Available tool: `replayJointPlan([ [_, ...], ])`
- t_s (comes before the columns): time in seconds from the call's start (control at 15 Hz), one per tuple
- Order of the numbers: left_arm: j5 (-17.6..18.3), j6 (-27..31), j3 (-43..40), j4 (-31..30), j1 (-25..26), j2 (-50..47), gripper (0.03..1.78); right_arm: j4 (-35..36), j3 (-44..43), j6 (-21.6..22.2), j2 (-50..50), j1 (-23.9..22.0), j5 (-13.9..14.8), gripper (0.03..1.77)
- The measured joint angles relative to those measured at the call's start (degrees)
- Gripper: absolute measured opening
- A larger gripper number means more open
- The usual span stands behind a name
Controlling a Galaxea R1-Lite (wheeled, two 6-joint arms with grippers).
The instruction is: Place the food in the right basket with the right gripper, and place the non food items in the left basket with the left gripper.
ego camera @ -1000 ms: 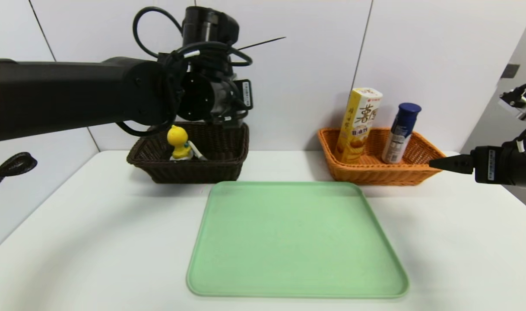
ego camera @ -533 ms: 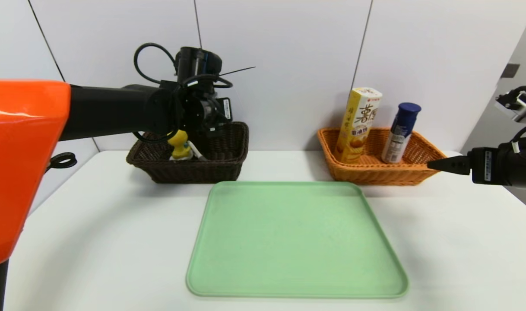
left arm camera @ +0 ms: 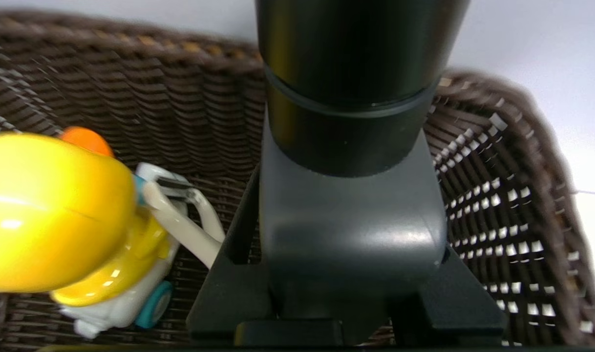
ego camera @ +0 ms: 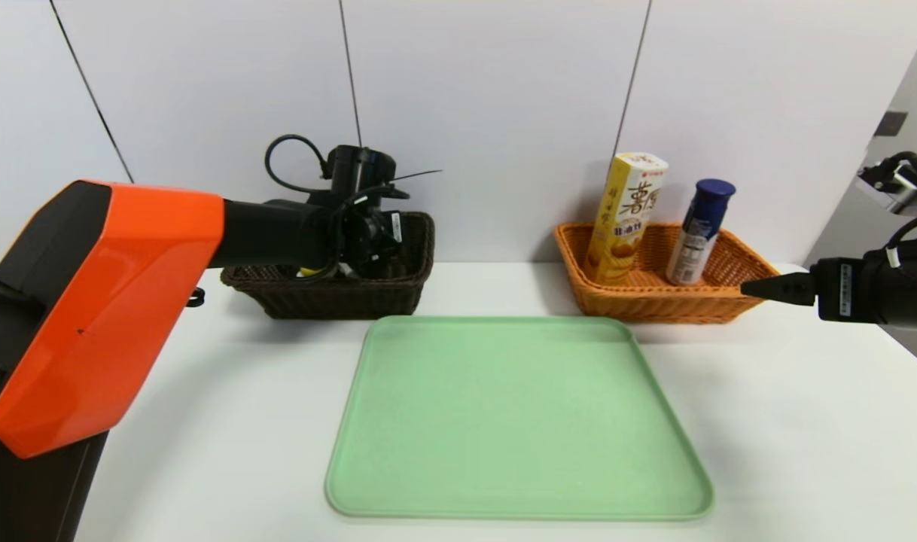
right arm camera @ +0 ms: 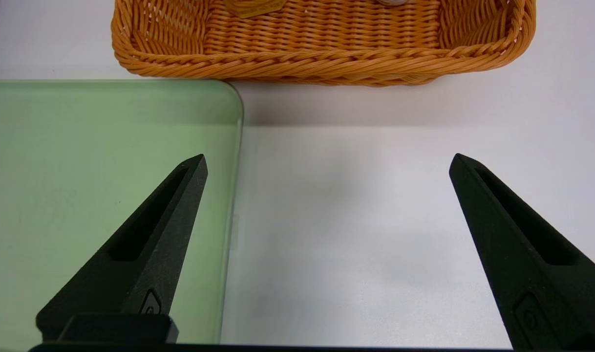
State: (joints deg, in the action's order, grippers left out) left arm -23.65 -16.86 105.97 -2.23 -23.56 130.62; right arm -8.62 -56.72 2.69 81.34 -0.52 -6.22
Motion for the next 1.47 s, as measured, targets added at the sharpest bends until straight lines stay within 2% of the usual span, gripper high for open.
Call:
replayJointPlan([
  [0.2, -0.13, 0.05, 0.00, -0.07, 0.50, 1.63, 0.61, 0.07, -0.16, 0.02, 0.44, 0.00, -0.01, 1.71],
  [0.4, -0.33, -0.11, 0.43, -0.22, 0.45, 2.62, 0.94, 0.09, -0.33, 0.00, 0.85, 0.00, 0.00, 1.71],
  [0.6, -0.55, -0.02, 1.11, -0.13, 0.63, 2.58, 1.19, 0.13, -0.39, -0.46, 1.11, -0.02, -0.06, 1.71],
  [0.8, -0.49, 1.23, 2.60, 0.61, 0.48, -0.48, 1.36, -0.52, -0.96, -2.60, 1.05, -0.05, -0.06, 1.71],
  [0.93, -0.29, 4.44, 3.04, 2.80, 0.61, -5.24, 1.44, -1.96, -3.25, -4.40, 0.99, -0.13, -0.06, 1.71],
  [1.13, 0.09, 9.07, 2.77, 11.54, 0.39, -15.57, 1.52, -11.28, -11.50, -6.63, 0.99, -0.32, -0.06, 1.71],
  [1.33, -0.07, 9.20, 1.80, 27.03, 0.37, -28.26, 1.58, -28.92, -23.84, -7.68, 0.89, -0.32, -0.04, 1.71],
  [1.47, -0.27, 7.35, -0.40, 36.74, 0.63, -37.24, 1.61, -38.77, -28.39, -7.84, -0.55, -0.33, 0.33, 1.71],
])
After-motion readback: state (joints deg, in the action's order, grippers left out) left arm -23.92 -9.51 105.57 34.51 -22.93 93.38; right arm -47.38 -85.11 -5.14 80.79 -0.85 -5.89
